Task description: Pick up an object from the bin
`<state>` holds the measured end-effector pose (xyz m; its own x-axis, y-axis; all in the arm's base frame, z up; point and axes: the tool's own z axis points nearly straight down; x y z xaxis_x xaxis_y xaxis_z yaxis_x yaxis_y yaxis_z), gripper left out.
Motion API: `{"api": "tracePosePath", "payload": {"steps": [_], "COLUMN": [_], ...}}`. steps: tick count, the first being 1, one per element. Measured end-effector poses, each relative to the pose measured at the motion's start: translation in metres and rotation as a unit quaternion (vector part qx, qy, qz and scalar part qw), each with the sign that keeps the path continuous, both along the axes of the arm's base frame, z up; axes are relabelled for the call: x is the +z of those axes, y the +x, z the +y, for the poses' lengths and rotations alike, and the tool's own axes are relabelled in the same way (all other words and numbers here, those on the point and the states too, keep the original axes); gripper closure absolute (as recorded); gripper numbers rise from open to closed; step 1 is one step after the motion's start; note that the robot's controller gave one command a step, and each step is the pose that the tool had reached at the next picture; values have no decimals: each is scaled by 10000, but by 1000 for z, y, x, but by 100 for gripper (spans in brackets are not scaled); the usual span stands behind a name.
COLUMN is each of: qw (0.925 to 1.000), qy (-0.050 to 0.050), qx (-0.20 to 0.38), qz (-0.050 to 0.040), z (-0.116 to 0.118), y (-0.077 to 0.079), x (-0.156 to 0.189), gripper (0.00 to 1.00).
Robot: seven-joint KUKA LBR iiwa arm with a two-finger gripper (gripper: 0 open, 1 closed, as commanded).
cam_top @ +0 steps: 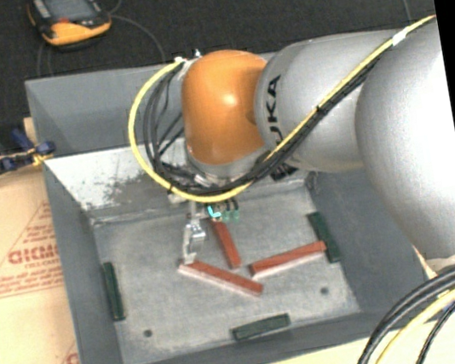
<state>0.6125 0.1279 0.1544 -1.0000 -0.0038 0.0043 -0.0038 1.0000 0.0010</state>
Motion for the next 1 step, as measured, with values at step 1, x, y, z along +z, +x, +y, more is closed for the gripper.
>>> {"api": "tracePosePath", "payload": {"steps": [1], "qw": [10000], "qy": [5], "qx": [-11], "qz": [-37], "z": [0], "y": [2], "x": [5], "gripper": [0]}}
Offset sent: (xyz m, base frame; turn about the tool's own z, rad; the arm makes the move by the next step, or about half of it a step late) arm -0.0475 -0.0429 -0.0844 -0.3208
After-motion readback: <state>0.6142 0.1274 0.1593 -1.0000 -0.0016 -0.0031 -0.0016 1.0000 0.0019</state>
